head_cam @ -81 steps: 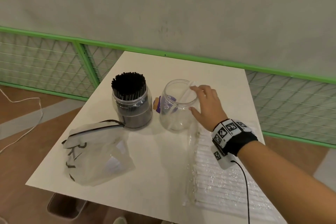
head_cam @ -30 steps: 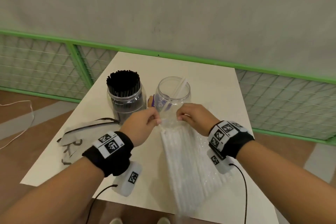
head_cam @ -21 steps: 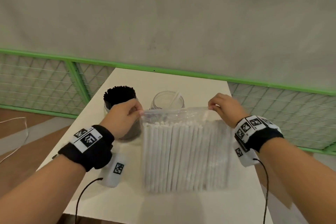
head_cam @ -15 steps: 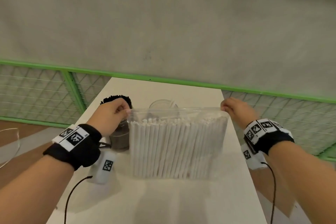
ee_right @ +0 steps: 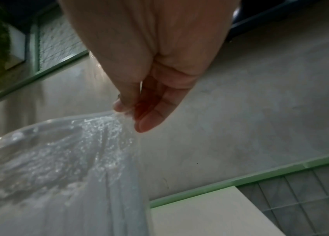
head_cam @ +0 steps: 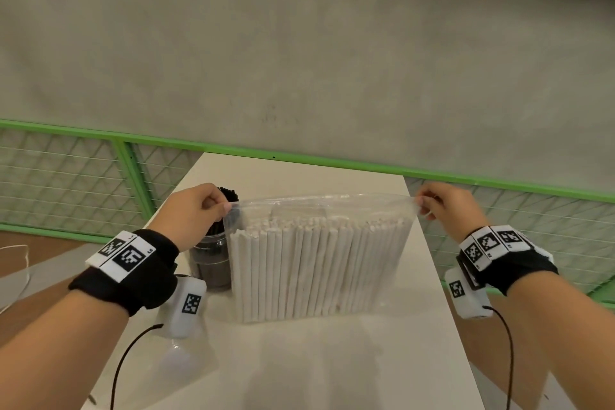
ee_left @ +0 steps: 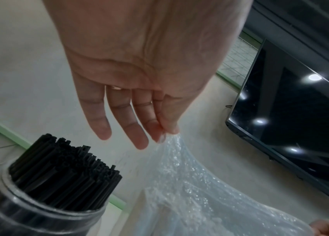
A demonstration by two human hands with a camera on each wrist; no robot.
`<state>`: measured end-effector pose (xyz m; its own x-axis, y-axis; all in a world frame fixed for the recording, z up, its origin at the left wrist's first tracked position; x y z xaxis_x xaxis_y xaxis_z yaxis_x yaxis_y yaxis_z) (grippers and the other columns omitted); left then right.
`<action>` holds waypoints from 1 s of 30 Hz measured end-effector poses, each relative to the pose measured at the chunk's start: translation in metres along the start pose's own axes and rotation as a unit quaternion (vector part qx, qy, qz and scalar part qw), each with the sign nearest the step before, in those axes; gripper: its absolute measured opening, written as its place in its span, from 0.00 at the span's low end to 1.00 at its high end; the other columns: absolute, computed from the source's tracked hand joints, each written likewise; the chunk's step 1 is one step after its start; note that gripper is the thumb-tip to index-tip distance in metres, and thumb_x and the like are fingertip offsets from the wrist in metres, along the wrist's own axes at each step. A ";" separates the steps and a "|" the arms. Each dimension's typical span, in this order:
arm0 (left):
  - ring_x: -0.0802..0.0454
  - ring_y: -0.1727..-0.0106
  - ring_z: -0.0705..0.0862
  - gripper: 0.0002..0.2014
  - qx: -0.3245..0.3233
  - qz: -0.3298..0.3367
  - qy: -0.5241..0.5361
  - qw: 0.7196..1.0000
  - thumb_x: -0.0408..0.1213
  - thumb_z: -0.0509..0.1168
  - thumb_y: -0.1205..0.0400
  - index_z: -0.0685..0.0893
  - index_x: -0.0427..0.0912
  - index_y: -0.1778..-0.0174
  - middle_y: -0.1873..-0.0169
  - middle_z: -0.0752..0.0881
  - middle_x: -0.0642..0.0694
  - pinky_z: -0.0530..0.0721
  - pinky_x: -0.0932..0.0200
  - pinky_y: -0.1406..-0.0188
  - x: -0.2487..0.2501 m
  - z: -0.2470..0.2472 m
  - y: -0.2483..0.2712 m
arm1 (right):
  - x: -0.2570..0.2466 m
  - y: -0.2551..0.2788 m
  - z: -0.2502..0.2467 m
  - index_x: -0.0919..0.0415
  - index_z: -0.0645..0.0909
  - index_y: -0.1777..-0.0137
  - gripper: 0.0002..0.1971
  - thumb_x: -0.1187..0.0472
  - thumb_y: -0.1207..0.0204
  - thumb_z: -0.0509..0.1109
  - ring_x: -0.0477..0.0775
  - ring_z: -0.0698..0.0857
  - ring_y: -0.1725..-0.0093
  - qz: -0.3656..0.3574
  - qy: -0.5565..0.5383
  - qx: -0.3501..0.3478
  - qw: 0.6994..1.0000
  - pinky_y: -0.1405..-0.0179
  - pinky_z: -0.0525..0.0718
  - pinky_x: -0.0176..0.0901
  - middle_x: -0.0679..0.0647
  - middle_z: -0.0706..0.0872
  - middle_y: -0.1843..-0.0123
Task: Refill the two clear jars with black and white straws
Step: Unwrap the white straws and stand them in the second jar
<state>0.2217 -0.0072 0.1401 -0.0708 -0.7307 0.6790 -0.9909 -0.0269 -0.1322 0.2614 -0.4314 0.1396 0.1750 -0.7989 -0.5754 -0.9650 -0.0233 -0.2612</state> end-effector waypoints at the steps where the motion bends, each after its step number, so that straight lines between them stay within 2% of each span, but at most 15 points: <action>1: 0.49 0.58 0.85 0.06 -0.001 -0.001 0.013 1.000 0.40 0.66 0.19 0.83 0.48 0.61 0.65 0.88 0.48 0.80 0.57 0.56 0.001 -0.001 0.000 | 0.002 -0.001 0.000 0.59 0.81 0.59 0.10 0.71 0.20 0.65 0.38 0.84 0.72 0.008 -0.026 0.014 1.000 0.69 0.81 0.24 0.55 0.85 0.65; 4: 0.49 0.57 0.85 0.04 0.011 -0.003 0.035 0.999 0.39 0.68 0.20 0.84 0.48 0.61 0.65 0.88 0.49 0.81 0.55 0.55 0.002 -0.004 -0.001 | 0.004 -0.004 -0.004 0.60 0.82 0.57 0.08 0.72 0.21 0.66 0.36 0.84 0.72 0.022 -0.079 0.049 0.995 0.68 0.80 0.21 0.57 0.85 0.65; 6: 0.50 0.53 0.85 0.01 0.032 0.012 0.007 0.999 0.41 0.69 0.21 0.83 0.51 0.58 0.60 0.87 0.52 0.81 0.55 0.53 0.004 -0.004 -0.003 | 0.006 -0.003 -0.006 0.58 0.82 0.57 0.09 0.71 0.21 0.67 0.38 0.84 0.71 0.015 -0.079 0.049 0.996 0.66 0.80 0.21 0.56 0.86 0.65; 8: 0.51 0.44 0.80 0.08 0.038 0.080 -0.060 0.994 0.45 0.69 0.22 0.82 0.55 0.47 0.48 0.83 0.54 0.78 0.53 0.43 0.015 0.005 -0.004 | 0.005 -0.001 -0.005 0.53 0.81 0.59 0.12 0.71 0.21 0.67 0.44 0.84 0.70 0.007 -0.070 0.041 0.997 0.65 0.81 0.23 0.55 0.86 0.65; 10: 0.50 0.36 0.74 0.16 0.005 0.162 -0.130 0.978 0.52 0.69 0.24 0.81 0.60 0.40 0.38 0.77 0.54 0.73 0.48 0.34 0.035 0.022 -0.006 | 0.003 0.002 -0.003 0.52 0.80 0.60 0.13 0.72 0.21 0.66 0.46 0.82 0.71 0.002 -0.059 0.045 0.997 0.65 0.80 0.24 0.55 0.85 0.65; 12: 0.50 0.32 0.70 0.20 -0.043 0.190 -0.227 0.954 0.58 0.69 0.26 0.79 0.64 0.38 0.34 0.74 0.57 0.69 0.46 0.32 0.052 0.041 -0.011 | -0.001 0.002 -0.003 0.58 0.81 0.58 0.09 0.71 0.21 0.66 0.40 0.82 0.71 -0.001 -0.052 0.052 0.997 0.67 0.78 0.22 0.54 0.84 0.66; 14: 0.50 0.35 0.72 0.15 -0.048 0.186 -0.304 0.933 0.57 0.69 0.26 0.81 0.62 0.44 0.37 0.74 0.57 0.69 0.48 0.34 0.059 0.053 -0.017 | -0.002 0.001 -0.003 0.60 0.81 0.56 0.06 0.70 0.20 0.66 0.39 0.82 0.70 -0.004 -0.043 0.055 0.998 0.68 0.77 0.23 0.53 0.83 0.65; 17: 0.46 0.49 0.78 0.03 0.035 0.220 -0.303 0.927 0.43 0.72 0.27 0.84 0.52 0.62 0.51 0.81 0.51 0.74 0.48 0.48 0.061 0.055 -0.021 | 0.001 0.000 0.000 0.62 0.82 0.54 0.04 0.68 0.21 0.67 0.55 0.83 0.59 -0.018 0.036 0.067 0.997 0.61 0.74 0.38 0.54 0.83 0.59; 19: 0.44 0.57 0.80 0.05 0.061 0.250 -0.303 0.918 0.37 0.74 0.30 0.84 0.49 0.68 0.60 0.83 0.49 0.75 0.48 0.56 0.059 0.057 -0.020 | -0.001 0.003 0.005 0.66 0.82 0.50 0.04 0.69 0.21 0.67 0.62 0.82 0.51 -0.064 0.085 0.087 0.990 0.53 0.73 0.43 0.56 0.82 0.54; 21: 0.44 0.61 0.81 0.08 0.069 0.277 -0.312 0.906 0.34 0.73 0.32 0.81 0.48 0.69 0.67 0.83 0.52 0.75 0.50 0.60 0.058 0.060 -0.017 | -0.010 0.011 0.012 0.64 0.81 0.44 0.09 0.63 0.22 0.65 0.65 0.80 0.42 -0.136 0.123 0.089 0.979 0.43 0.77 0.51 0.59 0.83 0.45; 24: 0.45 0.64 0.81 0.11 0.082 0.302 -0.303 0.900 0.30 0.73 0.34 0.79 0.49 0.67 0.71 0.83 0.54 0.74 0.51 0.60 0.057 0.066 -0.013 | -0.029 0.022 0.035 0.54 0.76 0.32 0.23 0.48 0.26 0.65 0.61 0.74 0.28 -0.228 0.222 -0.005 0.948 0.29 0.70 0.64 0.51 0.82 0.33; 25: 0.45 0.64 0.81 0.12 0.086 0.303 -0.297 0.901 0.29 0.74 0.34 0.80 0.49 0.64 0.70 0.83 0.55 0.75 0.51 0.59 0.057 0.068 -0.012 | -0.032 0.023 0.045 0.52 0.75 0.29 0.27 0.48 0.28 0.70 0.61 0.74 0.28 -0.244 0.259 -0.040 0.934 0.29 0.68 0.65 0.50 0.82 0.33; 27: 0.46 0.64 0.82 0.15 0.084 0.305 -0.288 0.904 0.27 0.74 0.35 0.83 0.49 0.57 0.68 0.85 0.55 0.76 0.51 0.58 0.056 0.073 -0.009 | -0.032 0.021 0.058 0.51 0.76 0.29 0.32 0.55 0.35 0.79 0.62 0.79 0.34 -0.241 0.311 -0.073 0.917 0.33 0.71 0.64 0.51 0.85 0.40; 28: 0.47 0.64 0.82 0.17 0.081 0.306 -0.292 0.902 0.26 0.74 0.36 0.84 0.49 0.56 0.67 0.85 0.54 0.76 0.51 0.58 0.056 0.075 -0.007 | -0.031 0.019 0.062 0.51 0.79 0.33 0.32 0.58 0.39 0.81 0.62 0.82 0.41 -0.236 0.325 -0.067 0.913 0.38 0.75 0.63 0.51 0.85 0.46; 30: 0.47 0.66 0.82 0.17 0.072 0.316 -0.303 0.896 0.25 0.74 0.37 0.85 0.50 0.59 0.67 0.85 0.54 0.76 0.53 0.60 0.054 0.078 -0.002 | -0.032 0.015 0.063 0.52 0.86 0.48 0.25 0.62 0.47 0.85 0.61 0.83 0.53 -0.256 0.339 -0.018 0.905 0.49 0.80 0.60 0.51 0.83 0.57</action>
<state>0.2292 -0.0998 0.1201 -0.4944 -0.8659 -0.0760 -0.7459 0.4676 -0.4744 0.2538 -0.3683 0.1050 0.4521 -0.8633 0.2243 -0.7996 -0.5037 -0.3270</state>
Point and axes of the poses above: each hand's wrist, its own y-axis away from the middle knuckle, its own z-axis out of the palm, x = y × z, the point moved 3 cm from there along -y, towards the middle knuckle
